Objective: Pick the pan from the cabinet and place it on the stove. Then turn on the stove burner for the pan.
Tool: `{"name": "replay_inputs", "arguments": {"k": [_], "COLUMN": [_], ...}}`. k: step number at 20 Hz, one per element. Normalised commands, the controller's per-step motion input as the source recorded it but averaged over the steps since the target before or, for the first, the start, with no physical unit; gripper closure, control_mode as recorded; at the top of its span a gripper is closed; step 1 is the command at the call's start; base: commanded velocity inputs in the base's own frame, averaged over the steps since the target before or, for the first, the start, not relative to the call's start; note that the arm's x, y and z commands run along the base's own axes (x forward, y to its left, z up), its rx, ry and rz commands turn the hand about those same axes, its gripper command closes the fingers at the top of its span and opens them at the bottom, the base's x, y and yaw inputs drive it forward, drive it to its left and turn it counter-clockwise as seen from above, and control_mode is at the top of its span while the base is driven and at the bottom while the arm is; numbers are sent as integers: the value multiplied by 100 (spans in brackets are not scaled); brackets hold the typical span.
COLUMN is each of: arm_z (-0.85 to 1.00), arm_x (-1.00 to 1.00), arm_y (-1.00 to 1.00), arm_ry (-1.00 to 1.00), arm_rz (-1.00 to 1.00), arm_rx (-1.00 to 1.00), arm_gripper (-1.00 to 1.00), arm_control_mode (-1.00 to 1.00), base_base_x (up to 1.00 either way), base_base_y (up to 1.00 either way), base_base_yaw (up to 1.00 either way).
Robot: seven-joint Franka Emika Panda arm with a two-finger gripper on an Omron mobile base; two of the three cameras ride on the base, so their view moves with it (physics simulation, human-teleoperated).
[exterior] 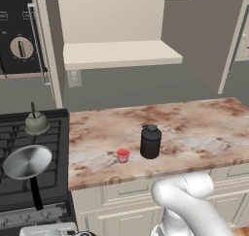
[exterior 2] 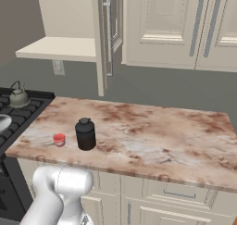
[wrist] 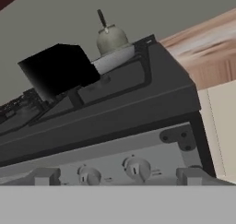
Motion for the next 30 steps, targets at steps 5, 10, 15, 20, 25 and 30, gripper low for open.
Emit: {"name": "replay_inputs", "arguments": {"k": [5,10,15,20,25,30], "arm_z": [-15,-1,0,-2,-6,-16], "arm_x": [0,2,9,10,25,29], "arm_y": [1,5,11,4,0,0], "arm_ry": [0,0,0,3,3,0], "arm_rz": [-6,-6,-4,-2,0,0], "arm_rx": [0,0,-1,-2,0,-1], "arm_gripper": [-100,-100,-100,-100,-100,-100], "arm_control_mode": [-100,-100,-100,-100,-100,-100], "base_base_x": [0,0,0,0,0,0], "base_base_y": [0,0,0,0,0,0], "base_base_yaw": [0,0,0,0,0,0]}}
